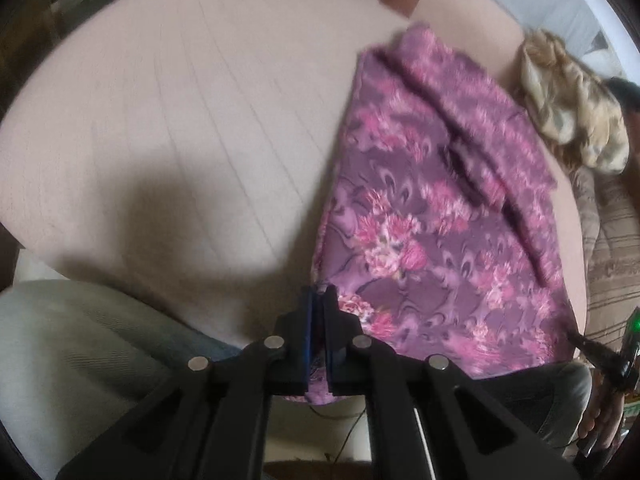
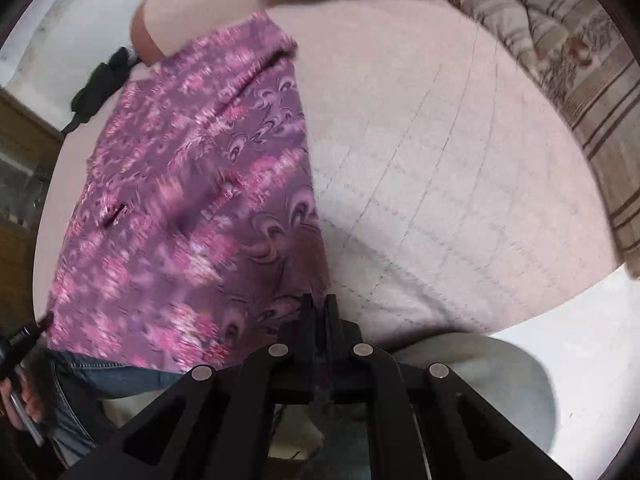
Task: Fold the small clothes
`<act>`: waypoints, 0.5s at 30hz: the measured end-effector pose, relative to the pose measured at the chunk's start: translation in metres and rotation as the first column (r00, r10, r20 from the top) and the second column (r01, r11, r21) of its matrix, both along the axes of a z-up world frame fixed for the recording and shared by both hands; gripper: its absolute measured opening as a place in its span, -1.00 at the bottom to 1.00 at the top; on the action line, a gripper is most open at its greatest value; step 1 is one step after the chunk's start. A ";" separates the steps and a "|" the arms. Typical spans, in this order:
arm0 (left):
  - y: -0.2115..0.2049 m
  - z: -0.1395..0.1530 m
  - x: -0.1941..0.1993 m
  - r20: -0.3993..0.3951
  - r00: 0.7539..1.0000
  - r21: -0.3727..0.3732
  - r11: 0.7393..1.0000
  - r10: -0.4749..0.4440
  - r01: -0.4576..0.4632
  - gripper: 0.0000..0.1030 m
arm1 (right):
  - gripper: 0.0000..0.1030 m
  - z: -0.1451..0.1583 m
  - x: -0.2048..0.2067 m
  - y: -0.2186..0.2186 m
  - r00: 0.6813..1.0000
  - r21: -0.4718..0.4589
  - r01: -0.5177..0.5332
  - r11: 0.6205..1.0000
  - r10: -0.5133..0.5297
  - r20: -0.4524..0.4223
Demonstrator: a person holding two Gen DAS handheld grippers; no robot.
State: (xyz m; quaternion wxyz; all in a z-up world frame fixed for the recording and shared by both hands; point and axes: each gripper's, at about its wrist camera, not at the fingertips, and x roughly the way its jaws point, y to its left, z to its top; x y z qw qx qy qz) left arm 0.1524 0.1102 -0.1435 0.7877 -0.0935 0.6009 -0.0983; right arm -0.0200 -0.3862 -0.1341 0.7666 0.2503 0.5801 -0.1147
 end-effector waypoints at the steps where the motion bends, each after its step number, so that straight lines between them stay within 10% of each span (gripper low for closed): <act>1: 0.001 0.003 -0.001 0.005 1.000 0.005 1.000 0.009 -0.009 -0.86 | -0.87 -0.005 0.002 -0.002 1.000 0.026 0.022 0.999 -0.022 -0.013; 3: 0.005 0.016 -0.003 0.060 0.998 0.025 1.000 0.011 -0.012 -0.81 | -0.74 -0.001 0.001 -0.006 0.998 0.045 0.064 0.997 -0.064 0.001; 5: 0.009 0.029 -0.002 0.104 0.995 0.031 0.999 0.013 -0.016 -0.34 | 0.08 0.015 -0.007 -0.008 0.994 0.036 0.084 0.996 -0.086 0.073; 7: 0.010 0.050 0.004 0.168 0.986 0.026 0.999 0.023 -0.028 -0.08 | 0.38 0.039 -0.015 -0.014 0.979 0.030 0.099 0.995 -0.103 0.177; 15: -0.043 0.109 0.071 0.338 0.938 0.062 0.996 -0.076 0.058 0.19 | 0.38 0.111 0.037 -0.021 0.881 0.006 0.006 1.000 -0.008 0.473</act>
